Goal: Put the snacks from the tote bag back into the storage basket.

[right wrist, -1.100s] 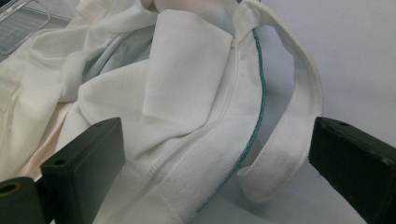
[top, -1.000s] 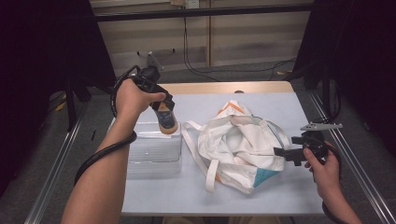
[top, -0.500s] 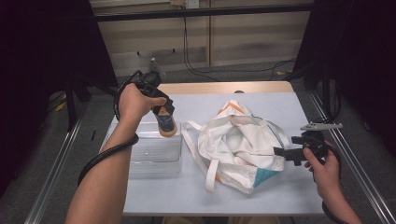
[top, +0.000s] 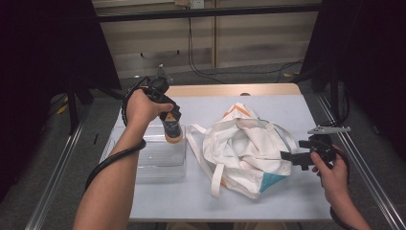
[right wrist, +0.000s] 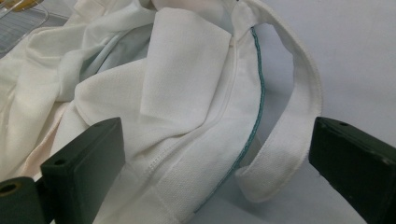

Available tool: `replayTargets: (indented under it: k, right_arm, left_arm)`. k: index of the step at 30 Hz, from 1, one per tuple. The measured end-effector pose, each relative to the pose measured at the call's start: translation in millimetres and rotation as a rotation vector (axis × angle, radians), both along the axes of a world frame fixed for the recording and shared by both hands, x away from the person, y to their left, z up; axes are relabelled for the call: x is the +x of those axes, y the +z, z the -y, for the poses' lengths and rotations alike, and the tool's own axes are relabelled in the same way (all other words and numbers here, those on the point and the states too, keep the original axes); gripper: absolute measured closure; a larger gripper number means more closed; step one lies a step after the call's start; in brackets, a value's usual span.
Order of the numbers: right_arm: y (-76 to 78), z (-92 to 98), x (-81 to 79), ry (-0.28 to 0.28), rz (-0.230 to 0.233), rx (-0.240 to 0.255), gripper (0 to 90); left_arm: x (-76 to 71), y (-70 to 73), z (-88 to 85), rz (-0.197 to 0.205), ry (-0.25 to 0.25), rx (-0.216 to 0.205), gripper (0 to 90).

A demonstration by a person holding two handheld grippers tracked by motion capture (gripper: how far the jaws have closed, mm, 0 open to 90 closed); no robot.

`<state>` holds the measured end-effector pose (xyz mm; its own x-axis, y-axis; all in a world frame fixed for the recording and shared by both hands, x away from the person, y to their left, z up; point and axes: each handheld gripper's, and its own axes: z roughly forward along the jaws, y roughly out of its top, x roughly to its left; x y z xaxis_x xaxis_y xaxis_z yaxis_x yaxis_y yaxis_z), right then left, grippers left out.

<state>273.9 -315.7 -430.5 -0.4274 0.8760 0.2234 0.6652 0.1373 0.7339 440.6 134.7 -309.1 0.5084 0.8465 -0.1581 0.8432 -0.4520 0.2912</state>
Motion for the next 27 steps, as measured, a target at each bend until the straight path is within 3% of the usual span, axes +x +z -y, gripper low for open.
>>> replayTargets:
  k: [27]
  right_arm:
    - [1.3,-2.5,0.9,0.01,0.002,-0.005,3.2]
  left_arm:
    - [-1.6,-18.8,9.9,0.003,-0.021,0.02,30.0]
